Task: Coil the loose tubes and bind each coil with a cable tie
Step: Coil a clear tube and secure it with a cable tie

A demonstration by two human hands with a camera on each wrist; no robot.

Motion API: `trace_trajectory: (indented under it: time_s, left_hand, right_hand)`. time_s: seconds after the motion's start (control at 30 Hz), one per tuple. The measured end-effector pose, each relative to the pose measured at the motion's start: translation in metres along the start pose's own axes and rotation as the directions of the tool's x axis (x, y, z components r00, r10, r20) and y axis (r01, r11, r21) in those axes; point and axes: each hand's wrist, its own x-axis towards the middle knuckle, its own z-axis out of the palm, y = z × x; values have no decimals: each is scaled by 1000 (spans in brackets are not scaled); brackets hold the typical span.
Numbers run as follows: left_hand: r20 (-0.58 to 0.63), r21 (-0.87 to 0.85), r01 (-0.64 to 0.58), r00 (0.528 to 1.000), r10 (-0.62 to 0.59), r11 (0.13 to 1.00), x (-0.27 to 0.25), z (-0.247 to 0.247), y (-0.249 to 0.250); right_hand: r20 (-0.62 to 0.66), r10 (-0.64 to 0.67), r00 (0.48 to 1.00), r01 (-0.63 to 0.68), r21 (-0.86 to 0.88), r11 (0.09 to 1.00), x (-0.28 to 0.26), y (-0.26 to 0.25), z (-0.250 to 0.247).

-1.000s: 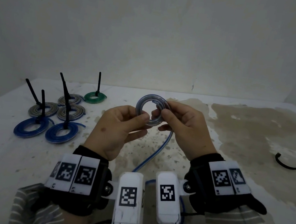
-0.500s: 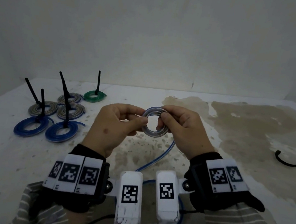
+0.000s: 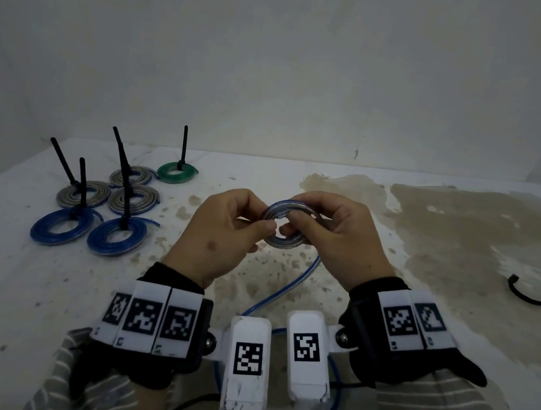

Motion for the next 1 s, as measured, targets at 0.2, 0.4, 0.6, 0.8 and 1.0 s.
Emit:
trace_trajectory:
  time_s: [0.2,0.4,0.6,0.8,1.0]
  left_hand:
    - [-19,76,-92,995,93,993,-2,2,5]
    - [-57,82,-68,996,73,994,-3,2,6]
    - [-33,34,2,999,-1,999,-3,-1,5]
    - [17,-43,68,998,-68,997,-3,-4,4]
    - [35,-20,43,999,-42,999,-4,-3,6]
  right_hand:
    - [-41,5,999,-6,-19,1000,0,1,-4]
    - [-24,6,1000,-6,-28,1000,0,0,-1]
    - [14,1,1000,-1,-48,999,-1,-2,1]
    - [59,33,998,-33,8,999,-2,-5,-3]
    - [40,38,998,-40,52,998,-2,-3,-2]
